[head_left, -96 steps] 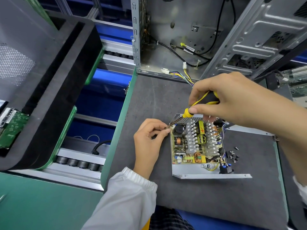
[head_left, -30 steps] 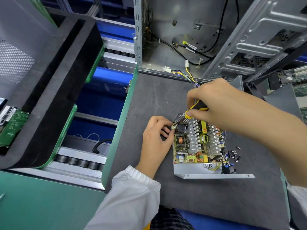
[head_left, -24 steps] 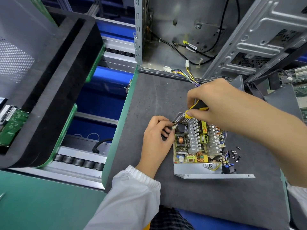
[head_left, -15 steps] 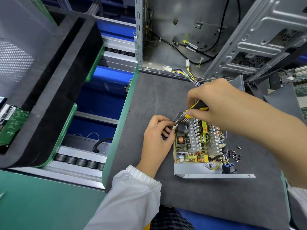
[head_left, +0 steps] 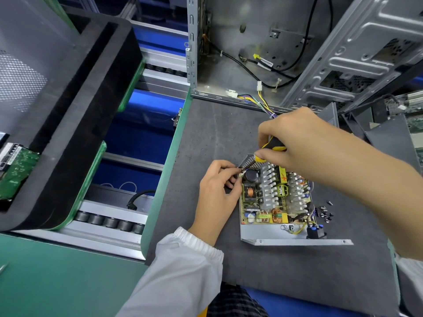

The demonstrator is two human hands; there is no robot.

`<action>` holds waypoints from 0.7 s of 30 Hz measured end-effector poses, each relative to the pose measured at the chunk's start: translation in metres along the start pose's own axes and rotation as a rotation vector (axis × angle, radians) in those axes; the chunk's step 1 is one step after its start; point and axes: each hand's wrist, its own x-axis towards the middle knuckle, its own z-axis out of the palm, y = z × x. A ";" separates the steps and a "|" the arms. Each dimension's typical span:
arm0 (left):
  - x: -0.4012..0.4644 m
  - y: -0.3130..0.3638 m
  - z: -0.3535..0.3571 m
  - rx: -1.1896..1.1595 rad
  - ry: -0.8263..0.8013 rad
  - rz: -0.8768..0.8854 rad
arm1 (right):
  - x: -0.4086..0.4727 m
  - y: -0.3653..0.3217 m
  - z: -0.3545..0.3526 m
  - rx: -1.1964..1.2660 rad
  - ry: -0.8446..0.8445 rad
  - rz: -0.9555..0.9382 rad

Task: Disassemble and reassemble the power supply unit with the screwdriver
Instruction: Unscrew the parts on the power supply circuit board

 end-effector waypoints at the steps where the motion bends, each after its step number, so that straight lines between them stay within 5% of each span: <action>1: 0.000 0.000 0.000 0.010 0.000 0.006 | 0.000 -0.001 0.000 -0.010 0.004 0.006; 21: 0.005 0.002 0.002 0.013 0.053 -0.052 | -0.004 -0.002 0.005 0.008 0.106 0.085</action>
